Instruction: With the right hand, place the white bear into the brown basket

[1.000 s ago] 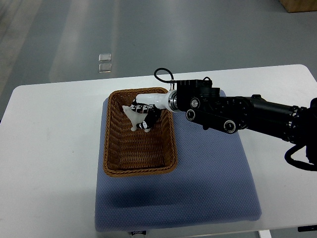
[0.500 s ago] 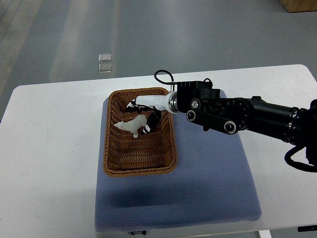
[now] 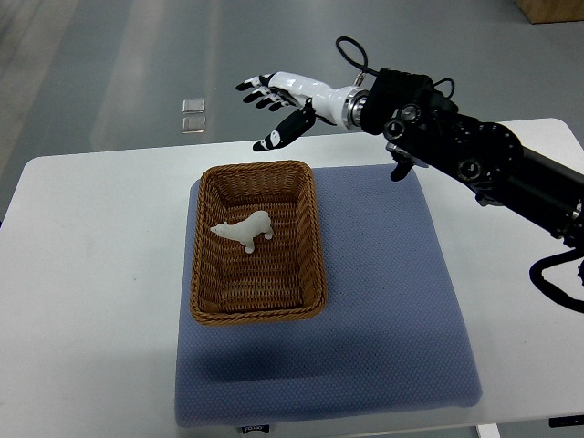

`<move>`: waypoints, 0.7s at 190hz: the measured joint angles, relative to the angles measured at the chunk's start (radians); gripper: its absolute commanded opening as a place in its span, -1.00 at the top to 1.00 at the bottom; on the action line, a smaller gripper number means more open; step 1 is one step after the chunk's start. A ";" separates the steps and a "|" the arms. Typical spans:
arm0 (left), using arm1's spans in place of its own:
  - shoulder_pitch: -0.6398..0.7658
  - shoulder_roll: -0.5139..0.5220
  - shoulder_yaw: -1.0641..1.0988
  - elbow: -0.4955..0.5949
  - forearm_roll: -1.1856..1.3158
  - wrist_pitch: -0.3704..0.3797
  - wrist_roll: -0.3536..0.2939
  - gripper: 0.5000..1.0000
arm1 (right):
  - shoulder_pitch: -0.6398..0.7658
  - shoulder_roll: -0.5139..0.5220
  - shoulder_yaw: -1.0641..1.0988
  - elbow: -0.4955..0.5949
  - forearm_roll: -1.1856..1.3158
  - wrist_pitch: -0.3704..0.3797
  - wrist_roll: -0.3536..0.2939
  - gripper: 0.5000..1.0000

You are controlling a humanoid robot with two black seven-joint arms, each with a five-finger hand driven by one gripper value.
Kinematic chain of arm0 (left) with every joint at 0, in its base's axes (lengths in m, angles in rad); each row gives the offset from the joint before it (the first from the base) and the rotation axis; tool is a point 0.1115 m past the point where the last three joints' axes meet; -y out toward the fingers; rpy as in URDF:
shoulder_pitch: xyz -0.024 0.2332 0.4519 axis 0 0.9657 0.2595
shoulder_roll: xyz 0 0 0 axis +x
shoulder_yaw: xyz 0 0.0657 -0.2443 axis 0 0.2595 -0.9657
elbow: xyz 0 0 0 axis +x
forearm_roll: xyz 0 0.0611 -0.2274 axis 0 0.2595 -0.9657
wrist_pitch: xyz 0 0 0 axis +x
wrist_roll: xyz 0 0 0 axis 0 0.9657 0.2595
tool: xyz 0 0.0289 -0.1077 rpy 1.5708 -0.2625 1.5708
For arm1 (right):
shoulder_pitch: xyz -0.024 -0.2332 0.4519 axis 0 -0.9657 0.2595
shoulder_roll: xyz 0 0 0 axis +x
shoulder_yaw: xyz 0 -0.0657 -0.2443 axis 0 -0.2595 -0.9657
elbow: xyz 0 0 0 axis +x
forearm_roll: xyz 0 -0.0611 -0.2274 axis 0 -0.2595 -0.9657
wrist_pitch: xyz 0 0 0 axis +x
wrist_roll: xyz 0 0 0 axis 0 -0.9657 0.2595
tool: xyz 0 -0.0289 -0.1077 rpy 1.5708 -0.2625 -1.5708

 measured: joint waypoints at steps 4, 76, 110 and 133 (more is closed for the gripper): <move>0.000 0.000 0.000 0.000 0.000 0.000 0.000 -1.00 | -0.023 -0.004 0.044 0.000 0.004 0.001 0.005 -0.57; 0.000 0.000 0.002 -0.002 0.000 0.000 0.000 -1.00 | -0.352 0.022 0.502 -0.019 0.550 0.000 0.056 -0.70; 0.000 0.000 0.002 -0.002 0.000 0.000 0.000 -1.00 | -0.389 0.032 0.508 -0.065 0.766 0.004 0.106 -0.71; 0.000 0.000 0.002 -0.002 0.000 0.000 0.000 -1.00 | -0.403 0.042 0.508 -0.079 0.872 0.011 0.139 -0.71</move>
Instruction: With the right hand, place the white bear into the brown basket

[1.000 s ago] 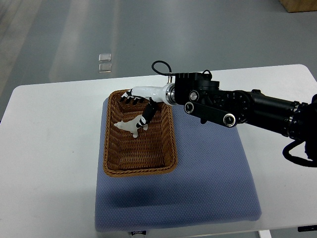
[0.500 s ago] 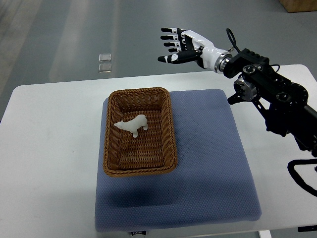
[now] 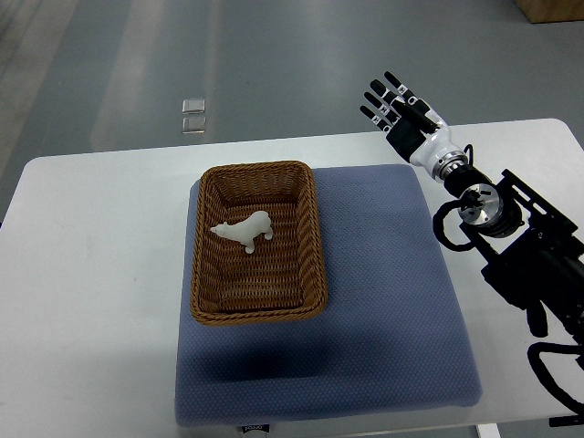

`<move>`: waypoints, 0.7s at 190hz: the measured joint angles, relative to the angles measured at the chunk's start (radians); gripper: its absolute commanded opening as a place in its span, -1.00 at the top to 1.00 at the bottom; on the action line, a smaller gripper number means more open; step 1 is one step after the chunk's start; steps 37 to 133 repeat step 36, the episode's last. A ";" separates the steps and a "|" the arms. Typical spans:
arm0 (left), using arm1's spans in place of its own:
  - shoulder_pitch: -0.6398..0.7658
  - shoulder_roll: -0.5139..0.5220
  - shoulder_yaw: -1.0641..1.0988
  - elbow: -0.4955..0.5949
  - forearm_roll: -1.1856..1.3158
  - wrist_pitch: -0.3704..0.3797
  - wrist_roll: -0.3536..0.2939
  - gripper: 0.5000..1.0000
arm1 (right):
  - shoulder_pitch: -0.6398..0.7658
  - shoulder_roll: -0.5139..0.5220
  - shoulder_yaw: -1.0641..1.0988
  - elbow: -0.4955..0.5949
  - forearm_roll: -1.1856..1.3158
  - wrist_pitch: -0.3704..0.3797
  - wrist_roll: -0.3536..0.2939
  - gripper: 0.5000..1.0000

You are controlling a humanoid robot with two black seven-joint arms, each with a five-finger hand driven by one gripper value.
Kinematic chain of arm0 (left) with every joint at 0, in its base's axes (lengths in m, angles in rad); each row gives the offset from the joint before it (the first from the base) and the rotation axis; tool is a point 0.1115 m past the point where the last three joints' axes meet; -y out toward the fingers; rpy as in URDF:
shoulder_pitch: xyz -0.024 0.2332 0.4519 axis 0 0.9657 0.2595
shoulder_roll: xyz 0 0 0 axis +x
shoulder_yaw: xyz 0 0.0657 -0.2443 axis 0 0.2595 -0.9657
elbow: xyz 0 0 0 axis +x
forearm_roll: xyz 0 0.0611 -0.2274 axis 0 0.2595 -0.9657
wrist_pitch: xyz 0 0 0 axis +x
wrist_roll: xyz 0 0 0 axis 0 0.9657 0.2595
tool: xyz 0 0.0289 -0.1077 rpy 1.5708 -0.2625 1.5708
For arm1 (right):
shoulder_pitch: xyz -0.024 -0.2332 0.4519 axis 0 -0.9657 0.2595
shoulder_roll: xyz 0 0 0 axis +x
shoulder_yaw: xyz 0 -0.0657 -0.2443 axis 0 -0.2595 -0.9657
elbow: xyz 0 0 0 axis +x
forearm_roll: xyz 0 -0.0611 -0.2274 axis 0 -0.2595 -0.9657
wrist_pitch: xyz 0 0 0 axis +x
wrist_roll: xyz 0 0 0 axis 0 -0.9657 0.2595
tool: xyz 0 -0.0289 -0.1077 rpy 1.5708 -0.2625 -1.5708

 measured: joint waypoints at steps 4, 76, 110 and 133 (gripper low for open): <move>0.000 0.000 0.000 0.000 0.000 0.000 0.000 -1.00 | -0.001 0.003 0.000 -0.001 0.010 0.000 0.003 -0.71; 0.000 0.000 0.000 0.000 0.000 0.000 0.000 -1.00 | -0.005 0.024 -0.003 -0.002 0.037 0.001 0.029 -0.71; 0.000 0.000 0.000 0.000 0.000 0.000 0.000 -1.00 | -0.005 0.024 -0.003 -0.002 0.037 0.001 0.029 -0.71; 0.000 0.000 0.000 0.000 0.000 0.000 0.000 -1.00 | -0.005 0.024 -0.003 -0.002 0.037 0.001 0.029 -0.71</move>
